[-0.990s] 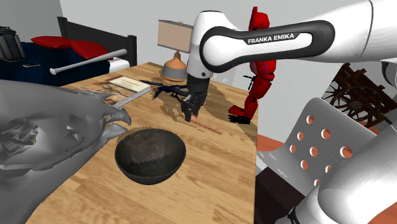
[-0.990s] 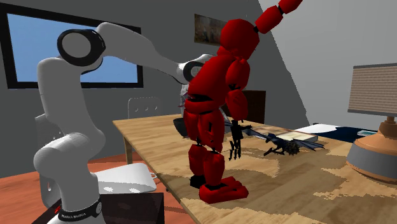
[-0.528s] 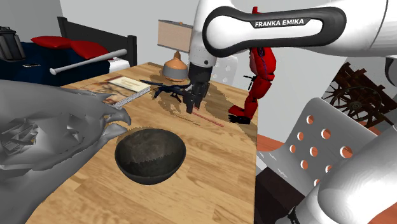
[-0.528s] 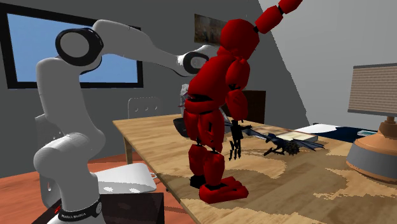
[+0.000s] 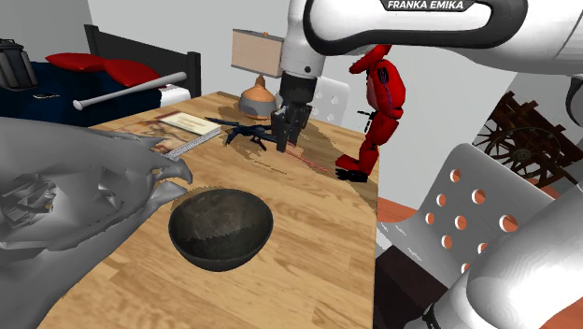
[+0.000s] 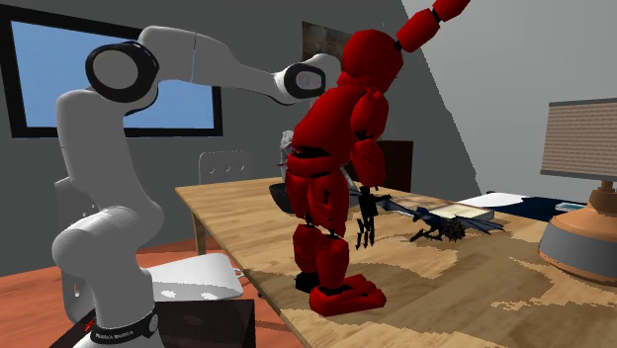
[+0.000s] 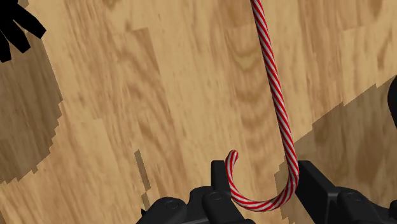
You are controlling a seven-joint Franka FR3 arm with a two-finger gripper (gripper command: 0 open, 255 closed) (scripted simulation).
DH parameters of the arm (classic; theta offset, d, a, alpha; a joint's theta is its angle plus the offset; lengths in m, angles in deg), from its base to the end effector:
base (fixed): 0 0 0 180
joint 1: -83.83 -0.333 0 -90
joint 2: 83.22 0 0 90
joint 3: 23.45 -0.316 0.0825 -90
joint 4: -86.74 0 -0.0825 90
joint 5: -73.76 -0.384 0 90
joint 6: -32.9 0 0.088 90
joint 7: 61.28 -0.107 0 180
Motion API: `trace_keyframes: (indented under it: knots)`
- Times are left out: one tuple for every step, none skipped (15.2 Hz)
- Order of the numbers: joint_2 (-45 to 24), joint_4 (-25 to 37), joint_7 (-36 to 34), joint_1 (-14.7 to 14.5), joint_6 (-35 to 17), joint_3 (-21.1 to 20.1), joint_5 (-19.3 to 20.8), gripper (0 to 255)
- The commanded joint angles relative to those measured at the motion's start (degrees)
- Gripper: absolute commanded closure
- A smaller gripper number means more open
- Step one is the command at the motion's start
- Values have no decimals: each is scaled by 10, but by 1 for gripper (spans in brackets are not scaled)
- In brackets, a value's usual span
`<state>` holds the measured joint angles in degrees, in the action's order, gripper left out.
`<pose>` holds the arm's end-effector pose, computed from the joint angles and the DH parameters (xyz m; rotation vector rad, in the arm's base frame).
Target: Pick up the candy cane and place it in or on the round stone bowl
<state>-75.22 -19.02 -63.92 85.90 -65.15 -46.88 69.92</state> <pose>0.4785 0.2063 0.5743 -3.0937 -0.4888 0.0128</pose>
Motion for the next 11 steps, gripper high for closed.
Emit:
trace_keyframes:
  knots:
    - [-3, 19, -1, 0, 16, 0, 1, 255]
    - [-3, 22, -1, 0, 19, 0, 2, 255]
    - [-8, 28, -16, -6, 20, -9, 2, 255]
    - [-12, 33, -31, -12, 21, -17, 3, 255]
    - [-18, 40, -46, -18, 22, -26, 4, 255]
    - [-24, 47, -62, -24, 23, -35, 6, 255]
    - [-31, 55, -77, -30, 24, -44, 9, 255]
    - [-39, 64, -93, -37, 26, -52, 12, 255]
    - [-48, 74, -109, -43, 27, -61, 15, 255]
    - [-57, 84, -126, -50, 29, -70, 20, 255]
    - [-67, 95, -142, -57, 31, -79, 25, 255]
